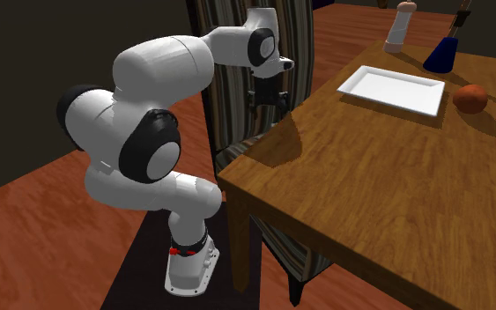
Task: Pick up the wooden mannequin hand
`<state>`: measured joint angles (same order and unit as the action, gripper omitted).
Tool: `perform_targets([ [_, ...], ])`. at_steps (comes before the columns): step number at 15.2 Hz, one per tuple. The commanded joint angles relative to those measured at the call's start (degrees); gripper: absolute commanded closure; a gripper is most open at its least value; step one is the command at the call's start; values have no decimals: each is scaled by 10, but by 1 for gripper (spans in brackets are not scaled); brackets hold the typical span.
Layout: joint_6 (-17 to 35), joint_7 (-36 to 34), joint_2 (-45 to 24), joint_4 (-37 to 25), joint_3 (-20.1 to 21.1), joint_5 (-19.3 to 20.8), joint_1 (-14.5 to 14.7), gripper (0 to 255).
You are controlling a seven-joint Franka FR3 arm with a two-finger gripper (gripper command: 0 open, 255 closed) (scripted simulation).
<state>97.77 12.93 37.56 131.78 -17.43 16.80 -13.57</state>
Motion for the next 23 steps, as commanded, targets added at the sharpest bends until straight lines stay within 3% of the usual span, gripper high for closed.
perform_targets([
  [1,15,15,-20,-14,-26,13,-12,0],
  [11,72,7,-18,44,-36,23,-16,0],
  [12,72,6,-18,45,-35,23,-15,255],
  [23,57,9,-18,29,-33,20,-15,255],
])
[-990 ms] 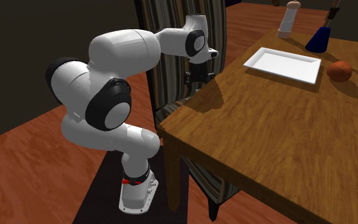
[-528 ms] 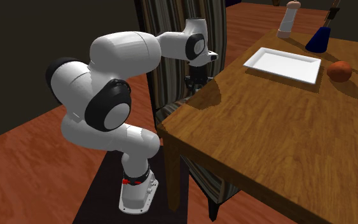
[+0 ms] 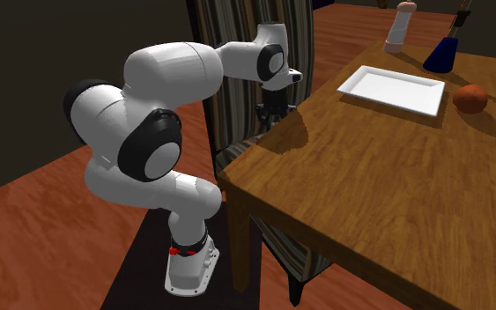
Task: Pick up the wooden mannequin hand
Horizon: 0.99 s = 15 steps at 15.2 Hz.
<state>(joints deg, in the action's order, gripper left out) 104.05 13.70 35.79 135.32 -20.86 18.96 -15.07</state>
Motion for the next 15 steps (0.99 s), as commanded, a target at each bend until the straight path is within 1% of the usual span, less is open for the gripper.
perform_targets([
  [1,-14,2,0,-14,2,-2,1,255],
  [13,-101,16,-13,-113,16,-17,7,255],
  [15,-102,16,-13,-115,16,-17,7,255],
])
